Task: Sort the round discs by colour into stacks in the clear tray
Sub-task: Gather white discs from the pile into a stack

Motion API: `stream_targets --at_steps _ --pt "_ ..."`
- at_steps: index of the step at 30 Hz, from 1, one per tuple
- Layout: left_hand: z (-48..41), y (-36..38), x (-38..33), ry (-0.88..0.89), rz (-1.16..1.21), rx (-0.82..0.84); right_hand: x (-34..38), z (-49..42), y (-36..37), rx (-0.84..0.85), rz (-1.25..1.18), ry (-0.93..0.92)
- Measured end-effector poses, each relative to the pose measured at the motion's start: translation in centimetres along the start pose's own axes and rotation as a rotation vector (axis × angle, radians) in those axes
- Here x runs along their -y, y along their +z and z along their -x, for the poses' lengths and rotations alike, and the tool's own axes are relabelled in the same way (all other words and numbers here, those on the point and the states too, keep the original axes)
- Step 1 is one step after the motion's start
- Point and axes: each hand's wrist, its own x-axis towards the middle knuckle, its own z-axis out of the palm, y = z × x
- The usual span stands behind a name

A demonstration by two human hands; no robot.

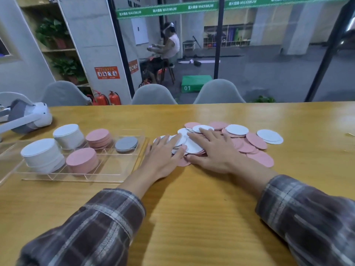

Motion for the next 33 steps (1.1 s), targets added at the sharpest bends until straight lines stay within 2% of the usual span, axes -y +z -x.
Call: stream_targets --at_steps 8,16,21,26,33 --pt "1.5 -0.2 -0.1 0.073 0.062 -0.007 0.3 1.6 0.4 -0.012 0.018 -0.002" --pt "5.5 -0.1 -0.5 0.152 0.054 0.031 1.1 7.1 0.2 -0.033 0.050 -0.010" --pt "7.6 -0.6 -1.6 0.193 0.063 -0.014 1.0 10.6 -0.4 -0.039 0.037 -0.022" --pt "8.7 -1.7 -2.7 0.268 0.243 -0.162 0.7 11.7 -0.4 -0.070 0.008 -0.036" --pt "8.1 -2.2 -2.4 0.290 0.509 -0.106 0.1 11.2 -1.0 -0.130 -0.082 -0.046"
